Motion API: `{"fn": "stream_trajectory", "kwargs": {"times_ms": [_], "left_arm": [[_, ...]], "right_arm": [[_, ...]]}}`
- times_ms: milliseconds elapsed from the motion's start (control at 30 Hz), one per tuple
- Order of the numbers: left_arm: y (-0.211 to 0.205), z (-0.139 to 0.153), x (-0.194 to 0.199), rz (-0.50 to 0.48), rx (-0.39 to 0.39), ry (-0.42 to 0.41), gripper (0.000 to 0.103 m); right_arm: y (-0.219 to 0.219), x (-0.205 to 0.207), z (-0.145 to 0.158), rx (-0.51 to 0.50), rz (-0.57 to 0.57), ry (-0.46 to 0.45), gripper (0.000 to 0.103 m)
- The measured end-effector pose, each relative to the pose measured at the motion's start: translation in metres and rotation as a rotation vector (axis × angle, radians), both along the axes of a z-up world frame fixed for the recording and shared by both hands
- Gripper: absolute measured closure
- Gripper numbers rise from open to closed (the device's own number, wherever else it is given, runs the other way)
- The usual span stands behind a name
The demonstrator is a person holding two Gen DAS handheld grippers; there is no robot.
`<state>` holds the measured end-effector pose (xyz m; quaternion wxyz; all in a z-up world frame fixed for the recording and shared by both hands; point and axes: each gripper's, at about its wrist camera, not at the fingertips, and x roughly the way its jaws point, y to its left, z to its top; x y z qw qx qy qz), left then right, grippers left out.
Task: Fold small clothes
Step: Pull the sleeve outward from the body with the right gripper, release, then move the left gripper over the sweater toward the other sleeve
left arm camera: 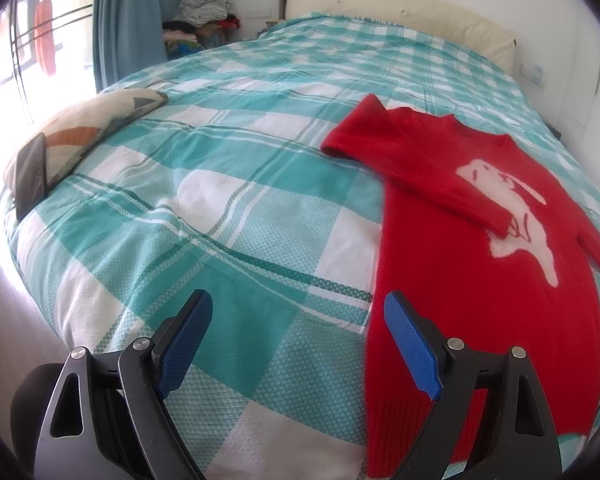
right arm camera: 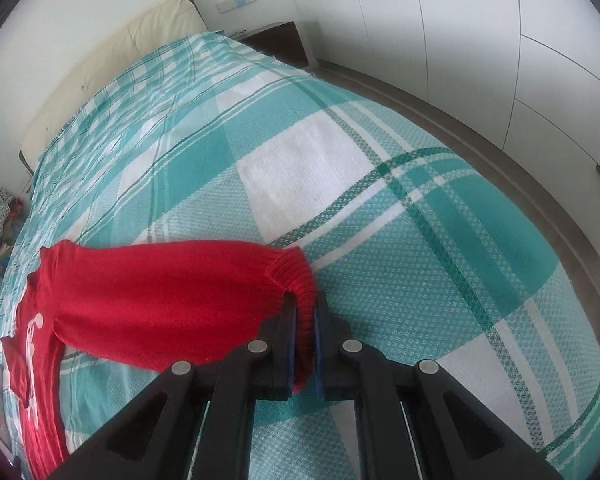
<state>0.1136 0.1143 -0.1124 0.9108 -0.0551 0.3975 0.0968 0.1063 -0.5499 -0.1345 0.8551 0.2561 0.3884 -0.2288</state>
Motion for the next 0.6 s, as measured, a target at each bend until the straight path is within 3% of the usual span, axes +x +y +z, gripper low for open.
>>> {"fn": "stream_trajectory", "kwargs": {"times_ms": [133,200,300,400,433,500,533,567,600], "left_arm": [[-0.003,-0.003,0.002,-0.007,0.000,0.012,0.014],[-0.006,-0.003,0.002,-0.012,0.009,0.011,0.014],[-0.010,-0.004,0.002,-0.021,0.026,0.009,0.014],[-0.014,-0.005,0.002,-0.032,0.031,0.012,0.014],[-0.015,-0.006,0.003,-0.035,0.030,0.013,0.014],[-0.017,-0.006,0.005,-0.043,0.033,0.014,0.014],[-0.019,-0.006,0.005,-0.048,0.037,0.013,0.014],[-0.020,-0.006,0.004,-0.053,0.042,0.011,0.014],[-0.022,-0.005,0.003,-0.058,0.048,0.008,0.014]], "right_arm": [[0.001,-0.004,0.000,-0.011,-0.009,-0.012,0.096],[-0.001,-0.009,0.002,-0.062,-0.055,0.009,0.094],[-0.013,-0.025,0.008,-0.049,-0.116,-0.019,0.094],[-0.015,-0.044,0.025,-0.094,-0.180,-0.064,0.086],[-0.012,-0.050,0.034,-0.129,-0.189,-0.084,0.081],[0.002,-0.058,0.052,-0.219,-0.198,-0.131,0.060],[0.011,-0.062,0.061,-0.259,-0.197,-0.165,0.044],[0.022,-0.065,0.069,-0.290,-0.189,-0.197,0.036],[0.033,-0.067,0.075,-0.313,-0.171,-0.226,0.035]]}}
